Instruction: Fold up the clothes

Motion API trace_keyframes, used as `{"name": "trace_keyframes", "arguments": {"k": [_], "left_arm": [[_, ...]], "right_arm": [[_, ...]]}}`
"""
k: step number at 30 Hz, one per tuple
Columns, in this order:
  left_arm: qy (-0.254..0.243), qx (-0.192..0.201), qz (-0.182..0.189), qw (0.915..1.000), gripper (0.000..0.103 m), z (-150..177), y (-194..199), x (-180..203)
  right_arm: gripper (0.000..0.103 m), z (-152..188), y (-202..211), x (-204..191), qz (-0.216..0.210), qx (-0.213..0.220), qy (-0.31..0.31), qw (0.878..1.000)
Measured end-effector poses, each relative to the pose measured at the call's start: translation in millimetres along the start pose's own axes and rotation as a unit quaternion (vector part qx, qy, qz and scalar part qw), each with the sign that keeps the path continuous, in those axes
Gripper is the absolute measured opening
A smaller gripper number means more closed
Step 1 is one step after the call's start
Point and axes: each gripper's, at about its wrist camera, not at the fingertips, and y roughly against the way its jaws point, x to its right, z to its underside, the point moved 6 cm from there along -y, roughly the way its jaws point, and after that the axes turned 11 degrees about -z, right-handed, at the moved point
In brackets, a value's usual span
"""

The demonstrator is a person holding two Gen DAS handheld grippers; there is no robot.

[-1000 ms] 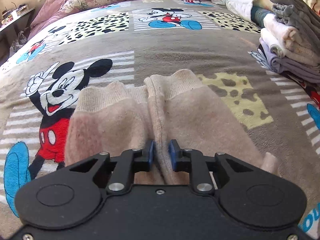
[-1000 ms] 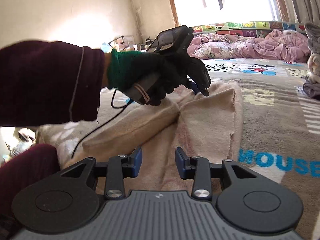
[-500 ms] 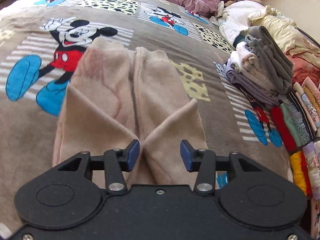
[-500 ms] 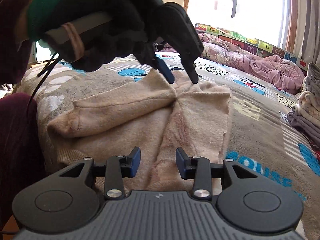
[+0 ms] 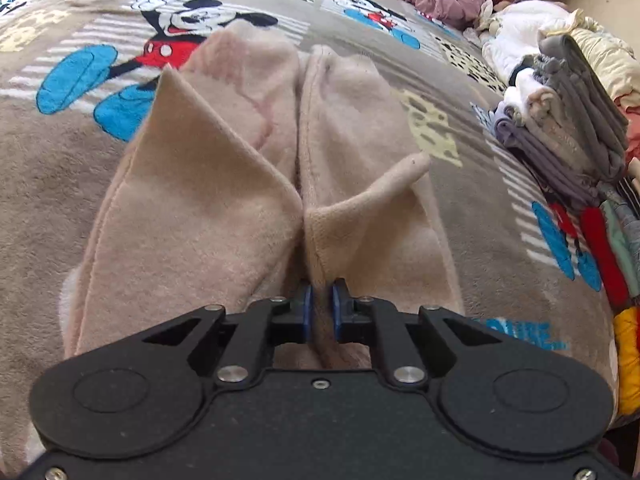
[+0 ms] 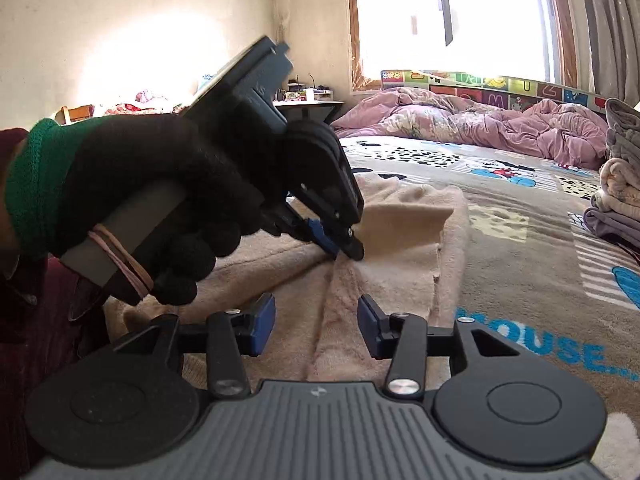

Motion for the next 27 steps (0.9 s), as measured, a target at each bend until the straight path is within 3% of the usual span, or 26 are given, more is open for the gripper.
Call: {"name": "trace_keyframes", "arguments": {"k": [3, 4, 6, 8, 9, 12, 13, 15, 19, 21, 23, 27], "left_arm": [[0.002, -0.004, 0.006, 1.0, 0.03, -4, 14, -3], [-0.01, 0.007, 0.002, 0.9999, 0.03, -4, 25, -2], [-0.066, 0.077, -0.012, 0.9948, 0.029, -8, 54, 10], [-0.103, 0.112, -0.009, 0.9883, 0.026, -14, 63, 22], [-0.108, 0.103, -0.016, 0.9886, 0.02, -17, 49, 24], [-0.125, 0.077, -0.035, 0.9886, 0.016, -29, 8, 30], [-0.113, 0.064, -0.03, 0.9911, 0.015, -33, -3, 28], [-0.039, 0.029, 0.016, 0.9987, 0.014, -42, -11, 11], [-0.045, 0.059, 0.043, 0.9963, 0.014, -54, 6, 17], [-0.082, 0.039, 0.009, 0.9959, 0.015, -49, -14, 24], [-0.1, 0.044, -0.007, 0.994, 0.019, -47, -17, 29], [-0.116, 0.094, 0.028, 0.9885, 0.019, -46, 9, 45]], "right_arm": [[0.047, 4, -7, 2, -0.003, -0.013, -0.007, 1.0], [0.047, 5, -10, 3, -0.001, -0.019, -0.008, 1.0], [0.048, 7, -13, 4, -0.006, -0.025, -0.012, 1.0], [0.049, 7, -16, 3, -0.006, -0.028, -0.012, 1.0], [0.051, 7, -18, 2, -0.007, -0.031, -0.012, 0.999], [0.055, 15, -21, 0, -0.015, -0.056, -0.022, 0.998], [0.055, 18, -22, -1, -0.018, -0.065, -0.025, 0.997], [0.055, 20, -21, -2, -0.021, -0.071, -0.028, 0.997], [0.055, 22, -20, 1, -0.024, -0.071, -0.043, 0.996], [0.061, 22, -22, -1, -0.026, -0.071, -0.041, 0.996], [0.065, 22, -22, -6, -0.029, -0.07, -0.032, 0.997], [0.065, 22, -17, -6, -0.029, -0.066, -0.044, 0.996]]}}
